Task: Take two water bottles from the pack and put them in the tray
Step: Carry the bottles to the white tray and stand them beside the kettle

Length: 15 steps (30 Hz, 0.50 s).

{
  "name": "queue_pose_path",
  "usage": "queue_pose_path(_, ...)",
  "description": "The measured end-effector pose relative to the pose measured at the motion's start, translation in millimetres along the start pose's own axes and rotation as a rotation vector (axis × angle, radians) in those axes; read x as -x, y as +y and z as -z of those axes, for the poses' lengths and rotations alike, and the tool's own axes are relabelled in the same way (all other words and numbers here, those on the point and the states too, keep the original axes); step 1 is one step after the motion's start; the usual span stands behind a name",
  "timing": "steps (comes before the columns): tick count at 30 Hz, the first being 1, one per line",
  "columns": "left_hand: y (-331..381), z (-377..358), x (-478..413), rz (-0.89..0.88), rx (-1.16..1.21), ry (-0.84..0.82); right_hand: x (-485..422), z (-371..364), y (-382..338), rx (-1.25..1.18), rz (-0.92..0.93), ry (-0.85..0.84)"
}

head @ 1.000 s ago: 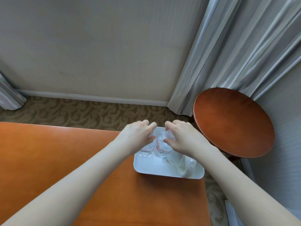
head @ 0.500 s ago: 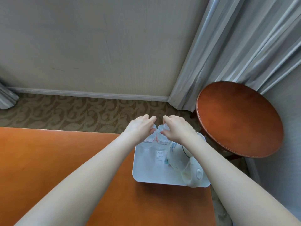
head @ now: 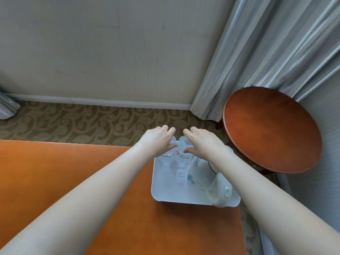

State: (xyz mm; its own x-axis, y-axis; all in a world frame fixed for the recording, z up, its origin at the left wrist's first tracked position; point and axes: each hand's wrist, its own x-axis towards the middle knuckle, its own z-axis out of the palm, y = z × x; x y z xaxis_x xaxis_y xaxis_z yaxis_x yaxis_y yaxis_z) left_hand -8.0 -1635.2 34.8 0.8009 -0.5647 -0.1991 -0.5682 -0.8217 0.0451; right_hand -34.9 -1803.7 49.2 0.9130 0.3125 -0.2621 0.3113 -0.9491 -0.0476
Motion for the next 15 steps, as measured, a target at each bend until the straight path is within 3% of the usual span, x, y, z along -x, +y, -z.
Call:
queue_pose_path(8,-14.1,27.2,-1.6,-0.203,-0.105,-0.147,-8.4,10.3,-0.5,0.217,0.185,-0.079)
queue_pose_path(15,-16.1,20.8,5.7,-0.194,-0.037,-0.053,-9.2,5.5,-1.2,0.101,0.119,-0.033)
